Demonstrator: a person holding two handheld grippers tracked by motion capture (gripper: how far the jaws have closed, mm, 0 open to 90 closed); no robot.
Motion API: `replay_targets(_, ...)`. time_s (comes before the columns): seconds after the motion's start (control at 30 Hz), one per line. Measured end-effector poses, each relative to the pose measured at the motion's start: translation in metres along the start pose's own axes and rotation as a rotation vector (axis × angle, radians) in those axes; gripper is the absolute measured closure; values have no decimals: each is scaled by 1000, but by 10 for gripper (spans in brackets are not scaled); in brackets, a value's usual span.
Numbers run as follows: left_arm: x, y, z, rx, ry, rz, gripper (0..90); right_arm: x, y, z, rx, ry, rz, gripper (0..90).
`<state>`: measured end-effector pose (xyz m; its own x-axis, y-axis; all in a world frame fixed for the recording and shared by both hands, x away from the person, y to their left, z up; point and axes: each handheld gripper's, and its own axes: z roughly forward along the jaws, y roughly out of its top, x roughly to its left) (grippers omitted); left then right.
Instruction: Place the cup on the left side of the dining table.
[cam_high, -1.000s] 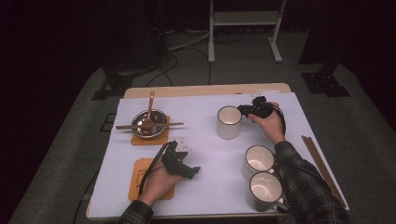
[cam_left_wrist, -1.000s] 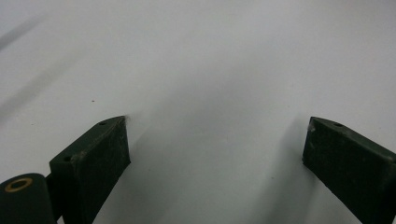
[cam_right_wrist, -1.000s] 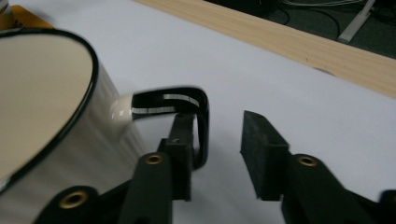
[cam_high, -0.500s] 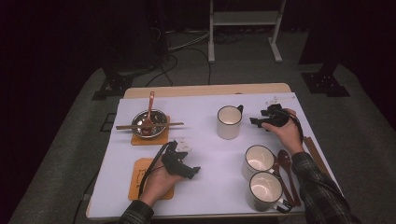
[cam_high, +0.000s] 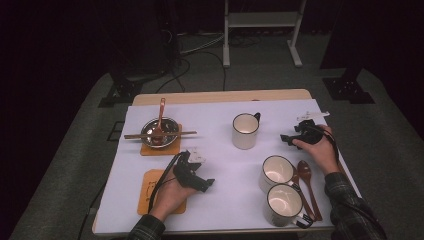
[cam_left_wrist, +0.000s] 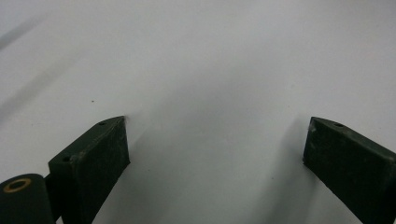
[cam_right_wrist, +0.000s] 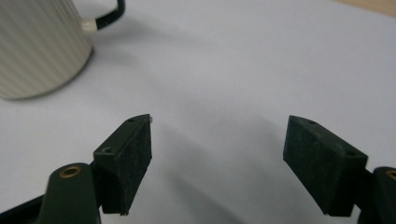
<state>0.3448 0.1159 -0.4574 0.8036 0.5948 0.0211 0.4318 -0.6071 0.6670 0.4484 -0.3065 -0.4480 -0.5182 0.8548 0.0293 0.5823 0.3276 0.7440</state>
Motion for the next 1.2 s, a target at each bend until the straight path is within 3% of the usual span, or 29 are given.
replay_targets(0.23, 0, 1, 2, 4, 7, -6, 11, -3, -11, 0, 24, -39, -8, 207)
replay_targets(0.53, -1, 2, 0, -9, 15, 10, 6, -7, -17, 3, 20, -37, -1, 173)
replay_targets(0.77, -2, 14, -7, -56, -7, 3, 0, -8, -19, 4, 14, -32, 2, 170)
replay_targets(0.9, 1, 23, -9, -106, -25, -11, 0, -8, -19, 4, 14, -32, 3, 170)
replay_targets(1.07, 8, 35, -10, -145, -10, -7, 0, -8, -19, 4, 13, -32, 3, 170)
replay_targets(1.2, 13, 43, -10, -145, -13, -1, 0, -8, -19, 4, 14, -31, 4, 170)
